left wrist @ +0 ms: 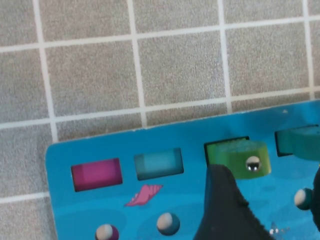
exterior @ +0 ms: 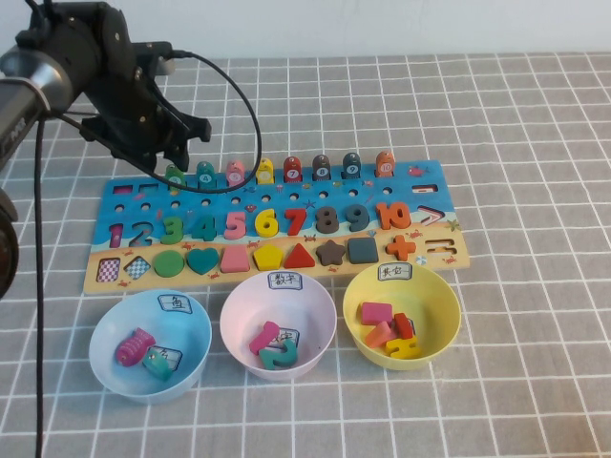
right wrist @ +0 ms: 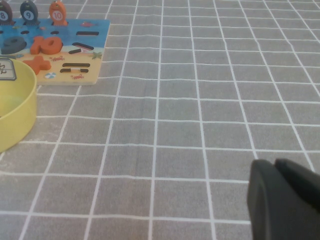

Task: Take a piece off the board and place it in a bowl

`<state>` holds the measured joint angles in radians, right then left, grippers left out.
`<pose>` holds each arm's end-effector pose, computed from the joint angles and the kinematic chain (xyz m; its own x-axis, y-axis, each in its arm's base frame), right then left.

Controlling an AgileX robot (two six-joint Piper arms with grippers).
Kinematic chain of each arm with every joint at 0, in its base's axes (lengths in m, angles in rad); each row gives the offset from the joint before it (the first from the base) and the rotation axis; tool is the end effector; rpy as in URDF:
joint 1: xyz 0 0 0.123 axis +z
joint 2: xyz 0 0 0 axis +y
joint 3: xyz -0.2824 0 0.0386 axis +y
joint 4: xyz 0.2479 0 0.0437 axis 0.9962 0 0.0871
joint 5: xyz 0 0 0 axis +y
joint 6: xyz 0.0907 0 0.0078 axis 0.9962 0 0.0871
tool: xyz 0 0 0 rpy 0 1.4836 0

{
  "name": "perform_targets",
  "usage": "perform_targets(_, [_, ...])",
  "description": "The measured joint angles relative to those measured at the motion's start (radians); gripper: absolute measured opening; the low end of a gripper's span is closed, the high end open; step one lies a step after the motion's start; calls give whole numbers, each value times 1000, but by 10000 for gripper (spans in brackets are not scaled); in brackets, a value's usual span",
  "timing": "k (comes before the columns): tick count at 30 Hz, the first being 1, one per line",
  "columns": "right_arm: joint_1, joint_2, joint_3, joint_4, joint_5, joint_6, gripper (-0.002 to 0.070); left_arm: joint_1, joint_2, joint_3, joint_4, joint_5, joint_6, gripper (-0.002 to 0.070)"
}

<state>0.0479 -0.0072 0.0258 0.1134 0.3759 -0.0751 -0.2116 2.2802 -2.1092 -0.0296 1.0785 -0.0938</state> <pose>0.0525 0.0063 0.1712 -0.3026 0.0159 -0.9530 -0.0782 0.9961 0.0415 0.4893 -0.1075 0.2294 -0.9157 0.0867 -0.3925 0.1223 0.9903 -0.0665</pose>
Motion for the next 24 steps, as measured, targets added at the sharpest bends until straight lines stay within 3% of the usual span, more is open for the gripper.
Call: perform_targets(24, [0, 0, 0, 0, 0, 0, -17, 5, 33, 0, 12, -61, -2, 322])
